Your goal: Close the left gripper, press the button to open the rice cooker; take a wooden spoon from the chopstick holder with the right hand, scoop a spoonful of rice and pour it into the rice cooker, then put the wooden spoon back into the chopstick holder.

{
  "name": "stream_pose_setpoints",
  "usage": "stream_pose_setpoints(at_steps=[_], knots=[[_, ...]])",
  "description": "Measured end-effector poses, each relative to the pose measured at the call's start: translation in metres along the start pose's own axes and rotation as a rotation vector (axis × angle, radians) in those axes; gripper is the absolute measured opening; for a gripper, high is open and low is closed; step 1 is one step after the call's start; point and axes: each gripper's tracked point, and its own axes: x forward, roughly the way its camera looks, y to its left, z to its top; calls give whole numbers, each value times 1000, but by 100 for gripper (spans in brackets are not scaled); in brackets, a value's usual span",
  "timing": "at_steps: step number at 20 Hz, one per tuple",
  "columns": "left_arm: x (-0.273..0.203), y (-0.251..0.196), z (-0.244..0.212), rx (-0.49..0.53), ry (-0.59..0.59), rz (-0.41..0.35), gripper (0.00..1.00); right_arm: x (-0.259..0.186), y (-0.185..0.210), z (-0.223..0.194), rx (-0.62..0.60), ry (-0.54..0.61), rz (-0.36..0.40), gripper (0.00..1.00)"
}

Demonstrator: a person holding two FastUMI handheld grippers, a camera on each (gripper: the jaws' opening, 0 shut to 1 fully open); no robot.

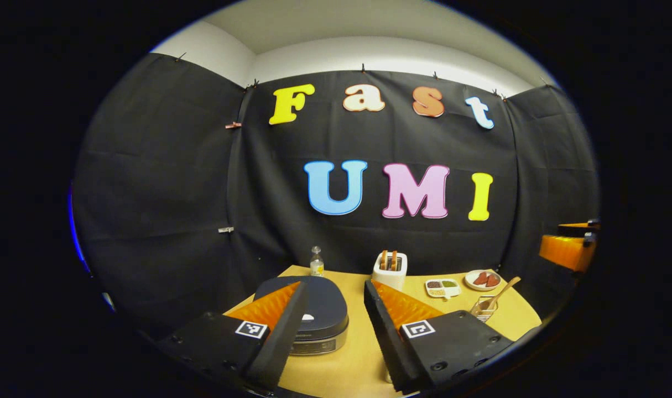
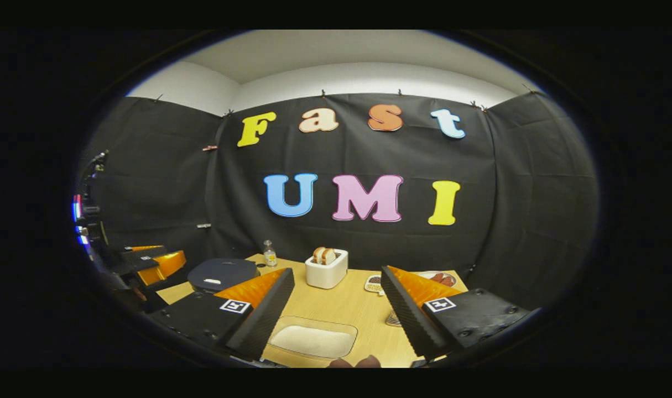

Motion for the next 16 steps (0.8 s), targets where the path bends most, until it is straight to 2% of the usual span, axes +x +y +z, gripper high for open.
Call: stream_pose_setpoints(at_steps=[1,5,6,7,8,9,11,12,14,16], knots=[[9,5,-6,8,16,11,71,0,1,-1,-4,2,1,98],[51,24,-34,21,101,52,53,-1,3,-2,-19,8,-1,98],[61,30,-45,27,127,67,41,-1,3,-2,-20,10,-1,98],[70,35,-54,31,155,82,39,-1,3,-2,-21,11,-3,98],[79,39,-63,30,183,92,26,0,3,-3,-24,12,-5,98],[88,42,-73,24,211,92,19,0,2,-3,-27,13,-6,98],[105,44,-95,5,278,93,14,1,2,-3,-32,15,-8,98],[112,47,-106,-9,314,93,8,1,2,-5,-34,19,-9,98],[126,53,-124,-25,364,111,7,1,2,-6,-35,25,-9,98],[136,68,-140,4,407,152,7,2,1,-6,-38,26,-10,98]])
